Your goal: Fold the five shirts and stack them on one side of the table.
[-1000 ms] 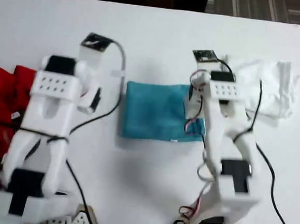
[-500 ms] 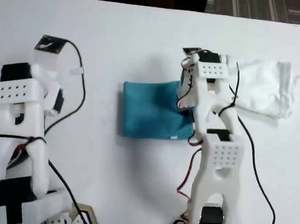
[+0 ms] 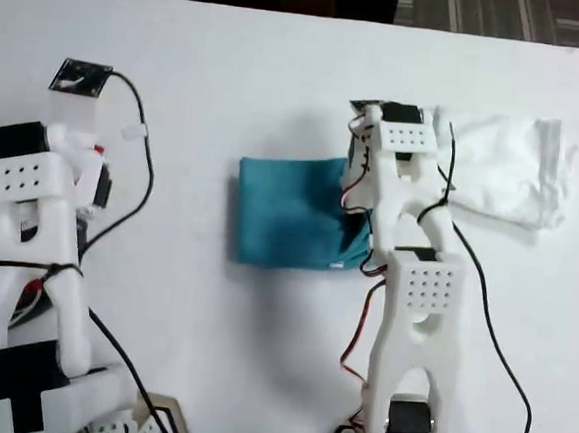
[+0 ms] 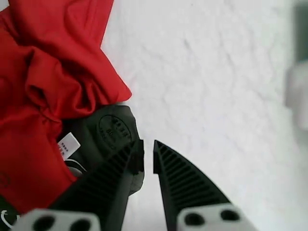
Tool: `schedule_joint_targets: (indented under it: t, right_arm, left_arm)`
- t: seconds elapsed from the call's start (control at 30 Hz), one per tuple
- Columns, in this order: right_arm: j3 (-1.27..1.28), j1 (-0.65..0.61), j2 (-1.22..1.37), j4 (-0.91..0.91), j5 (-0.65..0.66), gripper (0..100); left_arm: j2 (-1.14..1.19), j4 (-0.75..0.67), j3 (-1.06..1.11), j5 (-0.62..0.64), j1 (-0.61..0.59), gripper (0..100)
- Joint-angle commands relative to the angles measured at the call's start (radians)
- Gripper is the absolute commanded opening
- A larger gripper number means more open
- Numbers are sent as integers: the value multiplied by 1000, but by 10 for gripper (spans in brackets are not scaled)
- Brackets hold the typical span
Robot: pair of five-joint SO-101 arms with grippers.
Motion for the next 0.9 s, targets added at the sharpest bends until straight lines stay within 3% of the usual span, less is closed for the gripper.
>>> schedule_joint_targets:
  t: [0.0,0.43,0.7,0.87]
  right_arm:
    - [-2,13,22,33,12,15]
    - [-186,231,-229,70,204,18]
    - [-394,355,-239,67,382,18]
    - [-580,381,-237,61,413,18]
  left_arm:
    - [-48,-17,-12,-8,-3,65]
    - [-46,-17,-1,-8,-3,65]
    - [-44,-17,1,-8,-3,65]
    - [-44,-17,10,-8,-3,65]
